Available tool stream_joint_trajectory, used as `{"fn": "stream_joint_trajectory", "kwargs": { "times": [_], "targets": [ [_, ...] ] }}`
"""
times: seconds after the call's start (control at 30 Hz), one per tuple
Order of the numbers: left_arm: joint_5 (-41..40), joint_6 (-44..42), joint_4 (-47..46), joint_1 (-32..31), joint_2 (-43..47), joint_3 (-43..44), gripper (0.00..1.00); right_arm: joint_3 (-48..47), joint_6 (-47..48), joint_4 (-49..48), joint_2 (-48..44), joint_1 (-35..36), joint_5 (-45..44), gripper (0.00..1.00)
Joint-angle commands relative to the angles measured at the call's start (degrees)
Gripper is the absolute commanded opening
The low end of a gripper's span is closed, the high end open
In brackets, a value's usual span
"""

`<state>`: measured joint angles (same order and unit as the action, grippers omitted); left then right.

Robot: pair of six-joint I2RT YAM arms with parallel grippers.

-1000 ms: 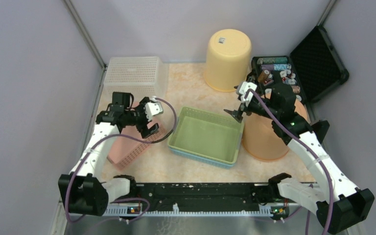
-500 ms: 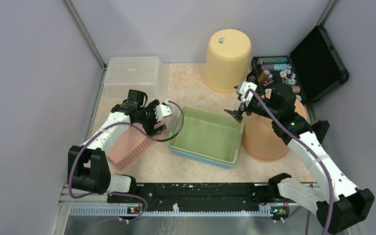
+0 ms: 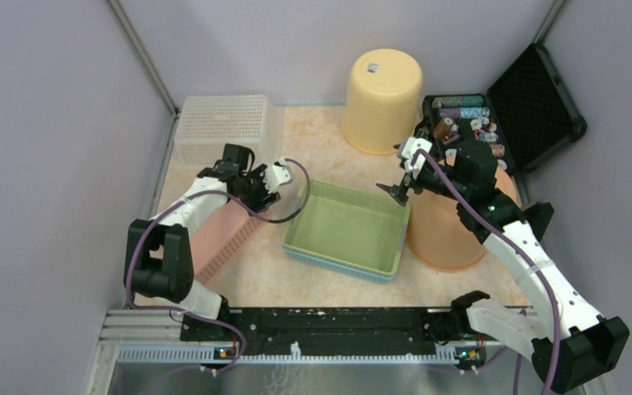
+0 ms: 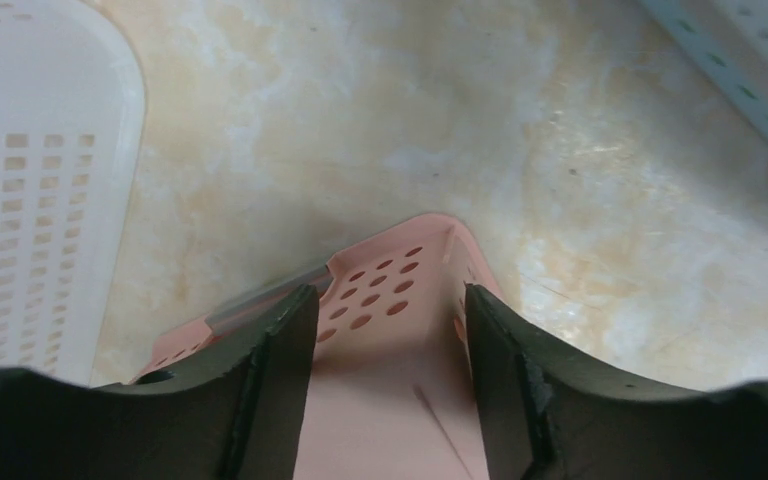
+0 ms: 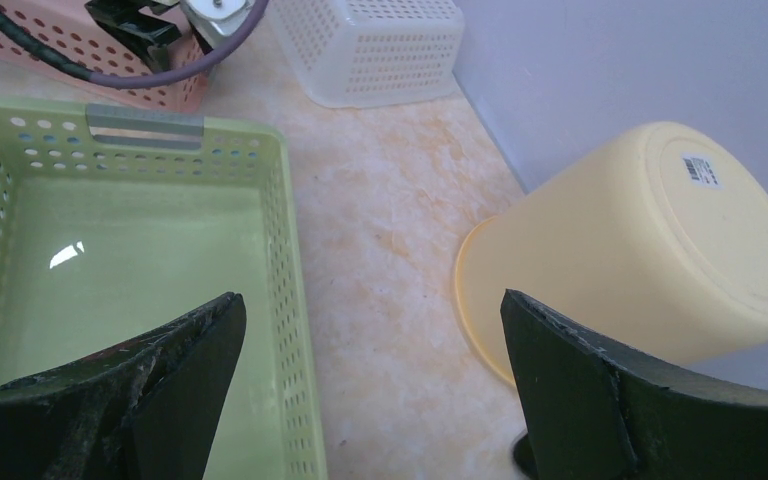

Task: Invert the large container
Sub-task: Adjust the container at the center of the board.

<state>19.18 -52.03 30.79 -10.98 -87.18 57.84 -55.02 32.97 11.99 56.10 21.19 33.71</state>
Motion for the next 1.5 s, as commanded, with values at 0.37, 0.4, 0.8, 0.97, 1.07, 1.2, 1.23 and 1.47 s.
{"fn": "stream_joint_trajectory", "kwargs": {
  "times": [0.37, 0.4, 0.8, 0.97, 1.07, 1.2, 1.23, 1.47],
  "targets": [
    [-16.92, 16.26, -6.72, 0.15, -8.27, 8.85, 0.59, 0.36, 0.24, -1.95, -0.04, -0.44, 0.39, 0.99],
    [-17.92, 17.22, -6.89, 0.22, -8.88, 9.55, 0.59, 0.40, 0.25, -2.04, -0.11, -0.45, 0.39, 0.99],
    [-24.27, 25.67, -6.88, 2.99, -13.66, 16.39, 0.50, 0.73, 0.34, -2.30, -0.25, -0.45, 0.39, 0.99],
    [-20.15, 26.36, -6.45, 3.59, -12.41, 17.54, 0.51, 0.71, 0.34, -2.25, -0.20, -0.45, 0.39, 0.99],
    [-12.23, 24.14, -5.79, 3.51, -7.78, 16.28, 0.70, 0.79, 0.42, -2.23, -0.20, -0.45, 0.39, 0.99],
    [-2.74, 18.02, -4.79, 3.35, 0.73, 12.60, 0.98, 0.89, 0.43, -2.50, 0.01, -0.45, 0.34, 0.99],
    [-1.26, 16.66, -3.94, 3.27, 1.71, 11.72, 0.99, 0.84, 0.43, -2.50, 0.16, -0.45, 0.38, 0.99],
    [2.20, 10.31, 7.90, 2.40, 5.35, 8.02, 0.97, 0.72, 0.34, -2.58, 0.54, -0.45, 0.56, 0.99]
  ]
}}
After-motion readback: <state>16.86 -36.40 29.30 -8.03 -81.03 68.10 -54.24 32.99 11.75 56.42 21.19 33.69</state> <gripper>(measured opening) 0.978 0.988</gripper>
